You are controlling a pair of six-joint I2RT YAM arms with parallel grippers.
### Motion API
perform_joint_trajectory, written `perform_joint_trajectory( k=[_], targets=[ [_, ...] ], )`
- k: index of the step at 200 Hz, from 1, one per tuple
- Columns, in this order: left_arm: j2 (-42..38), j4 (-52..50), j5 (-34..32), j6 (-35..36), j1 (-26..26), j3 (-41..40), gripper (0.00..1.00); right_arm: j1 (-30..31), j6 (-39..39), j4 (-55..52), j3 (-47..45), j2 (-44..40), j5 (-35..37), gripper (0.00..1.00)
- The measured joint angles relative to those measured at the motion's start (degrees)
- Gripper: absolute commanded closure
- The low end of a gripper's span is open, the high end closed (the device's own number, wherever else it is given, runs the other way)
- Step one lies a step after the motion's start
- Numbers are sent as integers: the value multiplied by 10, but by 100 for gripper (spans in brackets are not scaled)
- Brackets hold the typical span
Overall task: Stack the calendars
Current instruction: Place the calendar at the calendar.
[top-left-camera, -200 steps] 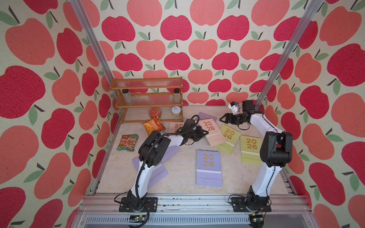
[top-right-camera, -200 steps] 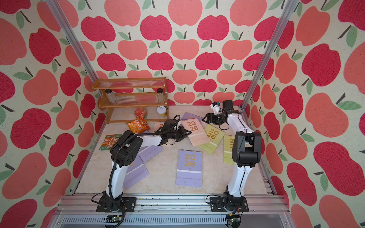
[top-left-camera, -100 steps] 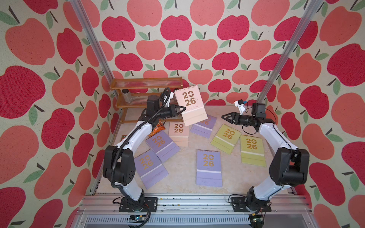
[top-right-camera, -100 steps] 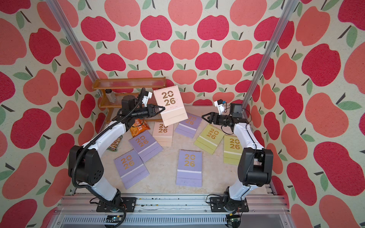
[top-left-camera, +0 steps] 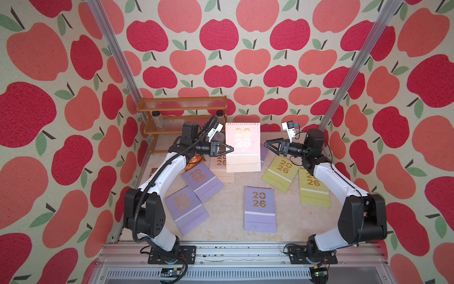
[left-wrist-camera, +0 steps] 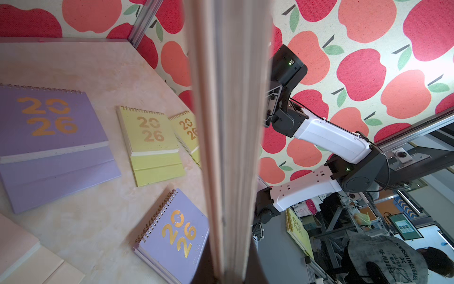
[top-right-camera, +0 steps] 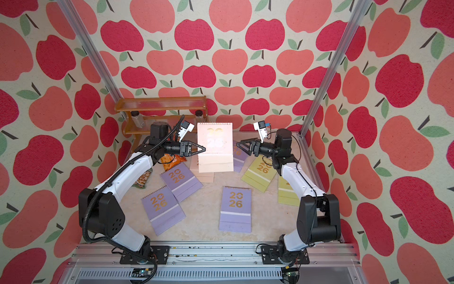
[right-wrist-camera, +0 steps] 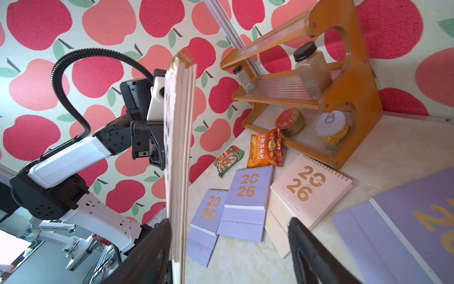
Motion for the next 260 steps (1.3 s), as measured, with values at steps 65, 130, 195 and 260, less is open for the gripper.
perform_joint_trajectory(
  k=[65, 130, 195, 260],
  targets=[
    [0, 1, 12, 1, -16, -7, 100, 59, 12, 38, -15, -1, 3, 26],
    [0, 40, 6, -14, -22, -37, 87, 91, 53, 65, -24, -11, 7, 100],
    [-2, 83, -14, -45, -8, -17, 63, 94, 62, 59, -47, -27, 2, 100],
    [7, 107, -23, -71, -3, 19, 87, 95, 72, 59, -58, -30, -28, 100]
  ],
)
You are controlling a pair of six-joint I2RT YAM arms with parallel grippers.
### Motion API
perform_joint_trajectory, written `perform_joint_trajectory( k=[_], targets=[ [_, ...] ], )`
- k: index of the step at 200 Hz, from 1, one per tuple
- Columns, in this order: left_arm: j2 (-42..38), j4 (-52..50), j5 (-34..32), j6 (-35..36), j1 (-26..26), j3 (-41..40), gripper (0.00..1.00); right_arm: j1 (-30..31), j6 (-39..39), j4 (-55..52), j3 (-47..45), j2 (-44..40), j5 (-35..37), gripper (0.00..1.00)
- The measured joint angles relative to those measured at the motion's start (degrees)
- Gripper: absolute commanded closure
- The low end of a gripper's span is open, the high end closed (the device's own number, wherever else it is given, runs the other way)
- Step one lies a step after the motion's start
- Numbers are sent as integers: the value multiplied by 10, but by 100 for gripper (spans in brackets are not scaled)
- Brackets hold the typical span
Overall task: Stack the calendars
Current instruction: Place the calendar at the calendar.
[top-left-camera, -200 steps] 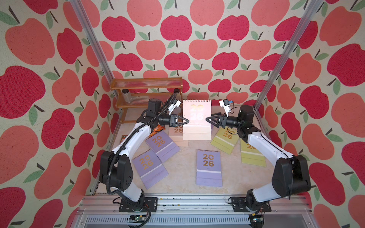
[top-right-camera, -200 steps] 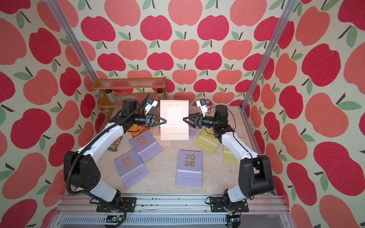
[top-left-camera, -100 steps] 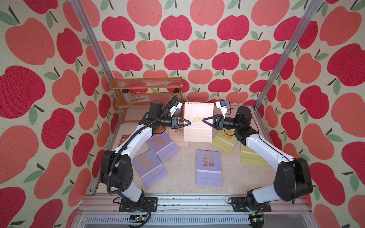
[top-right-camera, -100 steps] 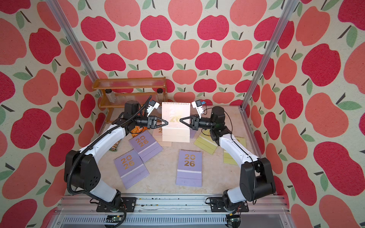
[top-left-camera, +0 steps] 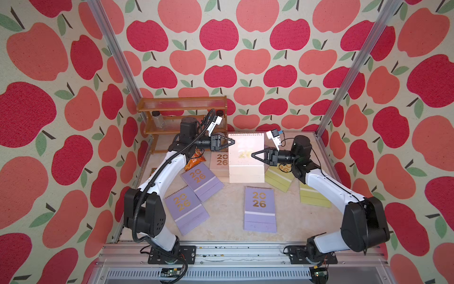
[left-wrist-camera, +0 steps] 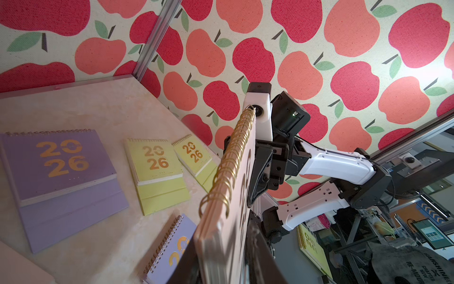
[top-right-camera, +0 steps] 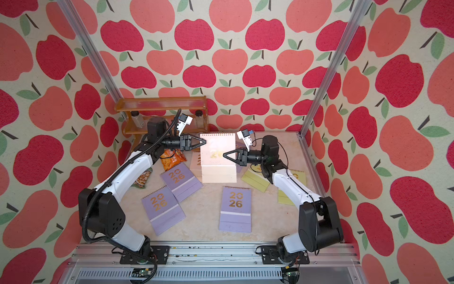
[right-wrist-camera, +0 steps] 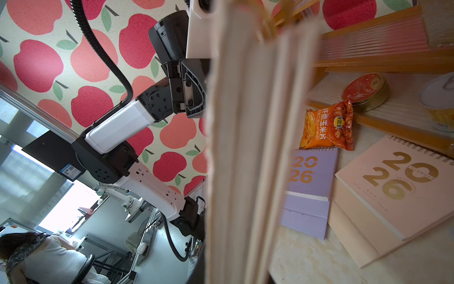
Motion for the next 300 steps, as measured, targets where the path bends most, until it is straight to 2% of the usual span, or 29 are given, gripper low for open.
perform_joint_trajectory(
  k=[17, 38, 62, 82, 117, 156, 204, 238, 251, 255, 266, 289, 300],
  targets=[
    [5, 7, 9, -1, 0, 0, 100, -1, 0, -3, -4, -3, 0, 100],
    [5, 12, 15, -5, 0, 0, 100, -1, -1, -6, -4, -4, -2, 97],
    [6, 12, 18, -6, -1, 0, 100, -1, -13, -23, -4, -10, 1, 80],
    [6, 12, 24, -6, -3, 0, 100, -1, -44, -70, -4, -21, 12, 72],
    [7, 9, 29, -2, -8, 0, 100, -4, -105, -153, -3, -50, 25, 71],
    [7, 9, 36, 1, -10, 0, 100, -20, -118, -167, -3, -71, 29, 70],
    [9, 10, 36, 1, -13, 0, 100, -31, -98, -130, -3, -75, 31, 72],
    [17, 14, 42, 1, -15, 0, 100, -32, -69, -103, -7, -70, 28, 88],
    [21, 16, 44, 3, -15, 0, 100, -33, -61, -98, -8, -67, 21, 99],
    [22, 17, 44, 3, -15, 0, 100, -33, -60, -98, -8, -67, 21, 100],
    [23, 18, 44, 3, -15, 0, 91, -34, -58, -98, -9, -66, 20, 100],
    [24, 18, 37, 7, -16, 0, 56, -34, -60, -104, -10, -66, 22, 100],
    [25, 16, 33, 1, -16, 0, 44, -34, -61, -118, -10, -66, 26, 100]
  ],
)
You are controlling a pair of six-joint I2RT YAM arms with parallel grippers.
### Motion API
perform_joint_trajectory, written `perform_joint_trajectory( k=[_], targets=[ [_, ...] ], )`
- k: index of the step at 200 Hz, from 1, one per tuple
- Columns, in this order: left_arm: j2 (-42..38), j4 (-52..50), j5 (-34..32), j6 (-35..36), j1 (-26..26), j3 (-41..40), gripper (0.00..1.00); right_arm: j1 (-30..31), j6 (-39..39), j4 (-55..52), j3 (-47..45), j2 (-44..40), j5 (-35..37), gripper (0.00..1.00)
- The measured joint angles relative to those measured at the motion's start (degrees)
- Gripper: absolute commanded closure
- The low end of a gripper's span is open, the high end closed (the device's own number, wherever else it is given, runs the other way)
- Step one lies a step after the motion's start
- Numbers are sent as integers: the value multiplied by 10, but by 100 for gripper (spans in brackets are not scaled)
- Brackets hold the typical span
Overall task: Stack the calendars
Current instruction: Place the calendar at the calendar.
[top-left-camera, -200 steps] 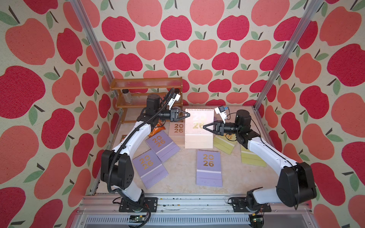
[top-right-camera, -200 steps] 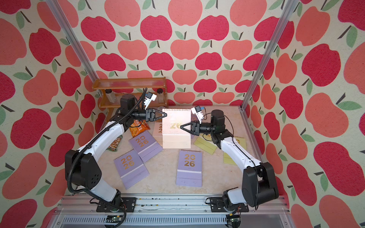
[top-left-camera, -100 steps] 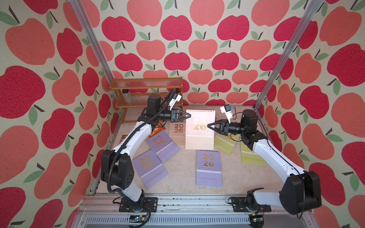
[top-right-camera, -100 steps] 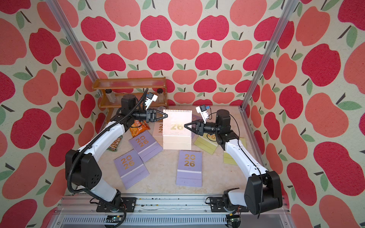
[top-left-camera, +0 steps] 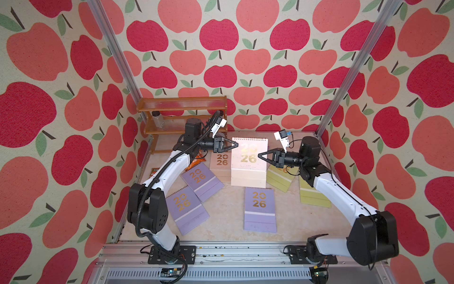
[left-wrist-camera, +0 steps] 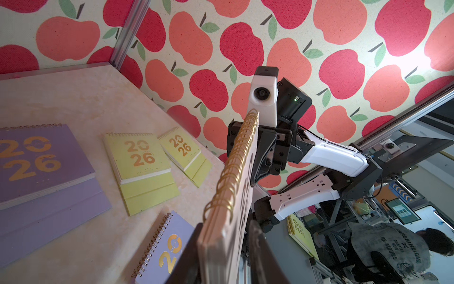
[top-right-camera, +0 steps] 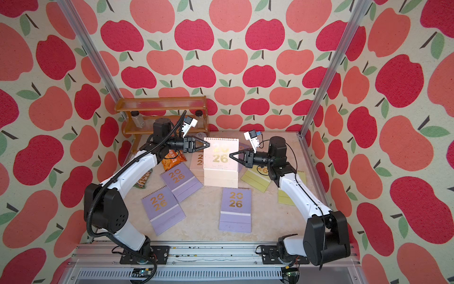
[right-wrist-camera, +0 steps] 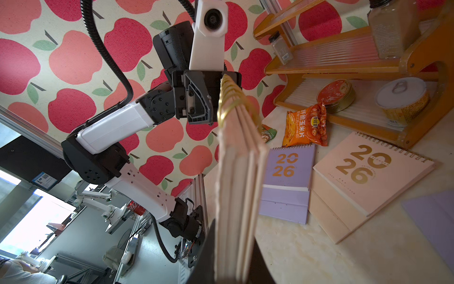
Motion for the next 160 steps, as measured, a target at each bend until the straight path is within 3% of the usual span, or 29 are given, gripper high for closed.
perform_joint_trajectory(
  k=[18, 36, 95, 160],
  targets=[
    [0, -4, -4, 2, 2, 0, 31, -8, -1, -46, 0, 0, 6, 100],
    [0, -6, -13, 3, 7, -3, 26, -24, 2, -80, -7, -1, 2, 100],
    [0, 7, -17, -3, 17, -18, 24, -75, -29, -315, -67, -48, 32, 100],
    [14, 39, -17, -31, 17, -20, 24, -82, -11, -341, -212, -114, 32, 100]
  ],
)
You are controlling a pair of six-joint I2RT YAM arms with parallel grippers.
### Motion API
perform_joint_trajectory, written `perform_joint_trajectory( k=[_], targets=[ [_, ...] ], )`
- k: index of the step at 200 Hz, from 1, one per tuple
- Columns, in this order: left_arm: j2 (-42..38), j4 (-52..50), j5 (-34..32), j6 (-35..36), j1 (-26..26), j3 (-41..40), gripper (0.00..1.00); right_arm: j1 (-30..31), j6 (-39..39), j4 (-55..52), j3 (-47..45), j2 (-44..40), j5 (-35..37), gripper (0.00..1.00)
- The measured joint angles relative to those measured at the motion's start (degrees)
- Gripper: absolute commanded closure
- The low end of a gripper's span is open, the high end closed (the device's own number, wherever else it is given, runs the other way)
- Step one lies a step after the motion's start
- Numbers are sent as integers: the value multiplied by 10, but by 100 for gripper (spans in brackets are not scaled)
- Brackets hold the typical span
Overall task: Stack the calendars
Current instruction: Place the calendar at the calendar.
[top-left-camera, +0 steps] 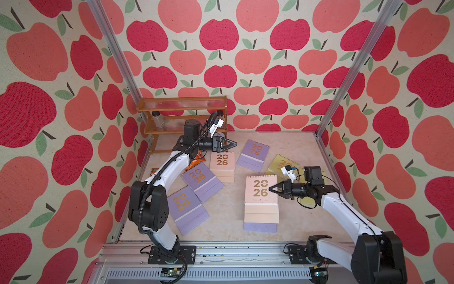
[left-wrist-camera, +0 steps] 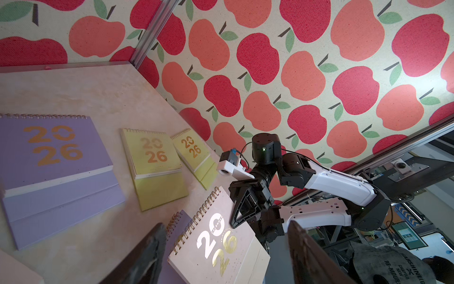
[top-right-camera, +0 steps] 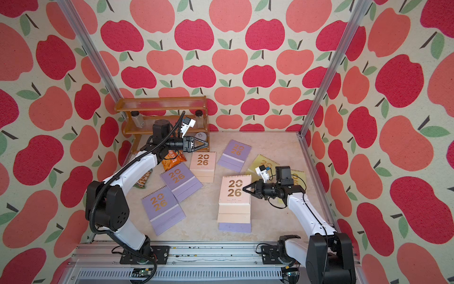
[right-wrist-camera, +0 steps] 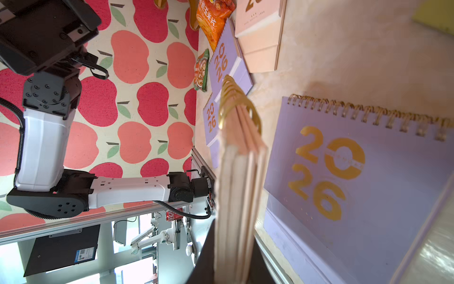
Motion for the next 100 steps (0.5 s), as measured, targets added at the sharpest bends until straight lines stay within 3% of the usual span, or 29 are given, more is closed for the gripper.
perform_joint_trajectory(
  k=[100],
  targets=[
    [10, 12, 0, -2, -4, -1, 24, 0, 23, 78, -66, 41, 0, 100]
  ],
)
